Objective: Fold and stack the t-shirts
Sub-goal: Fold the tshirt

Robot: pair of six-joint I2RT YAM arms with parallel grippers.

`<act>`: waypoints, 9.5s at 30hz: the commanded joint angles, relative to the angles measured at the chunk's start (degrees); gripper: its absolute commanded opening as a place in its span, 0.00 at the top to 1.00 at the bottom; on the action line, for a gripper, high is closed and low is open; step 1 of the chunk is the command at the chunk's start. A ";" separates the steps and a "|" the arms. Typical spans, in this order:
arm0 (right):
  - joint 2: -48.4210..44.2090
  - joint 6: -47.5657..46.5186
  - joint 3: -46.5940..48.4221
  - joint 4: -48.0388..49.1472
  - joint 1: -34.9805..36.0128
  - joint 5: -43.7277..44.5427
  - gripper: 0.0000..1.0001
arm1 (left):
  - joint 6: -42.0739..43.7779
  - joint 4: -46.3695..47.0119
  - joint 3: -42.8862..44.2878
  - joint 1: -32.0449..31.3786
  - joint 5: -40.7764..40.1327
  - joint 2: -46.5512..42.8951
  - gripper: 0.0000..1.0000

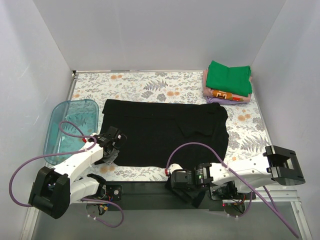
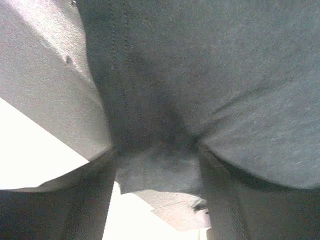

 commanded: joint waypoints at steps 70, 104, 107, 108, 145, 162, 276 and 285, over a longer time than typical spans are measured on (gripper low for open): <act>18.56 -39.42 40.80 7.70 -62.83 9.69 0.99 | 2.95 -1.51 44.16 9.42 -1.51 38.66 0.99; 13.13 -19.04 17.88 22.19 -66.08 -12.27 0.02 | 10.95 4.37 31.60 6.87 4.65 26.81 0.30; 13.20 -18.86 14.18 23.70 -66.08 -10.10 0.02 | 11.29 5.07 30.45 6.78 3.77 26.80 0.30; 13.55 -18.77 13.48 23.70 -66.08 -9.12 0.02 | 11.30 5.43 30.45 6.78 3.16 27.15 0.29; 0.58 -13.00 7.50 20.10 -67.66 -0.07 0.02 | 17.45 8.94 54.80 13.38 4.47 41.84 0.30; 16.80 -11.48 11.54 23.25 -74.79 -2.70 0.02 | 15.00 9.48 37.07 9.25 8.96 44.74 0.34; -22.66 12.42 -10.52 11.57 -27.33 -4.81 0.02 | -16.65 10.62 -2.86 -35.23 8.16 1.05 0.92; -18.09 19.89 -11.31 10.78 -21.36 -3.22 0.07 | -16.48 9.64 -7.07 -35.32 16.85 0.18 1.00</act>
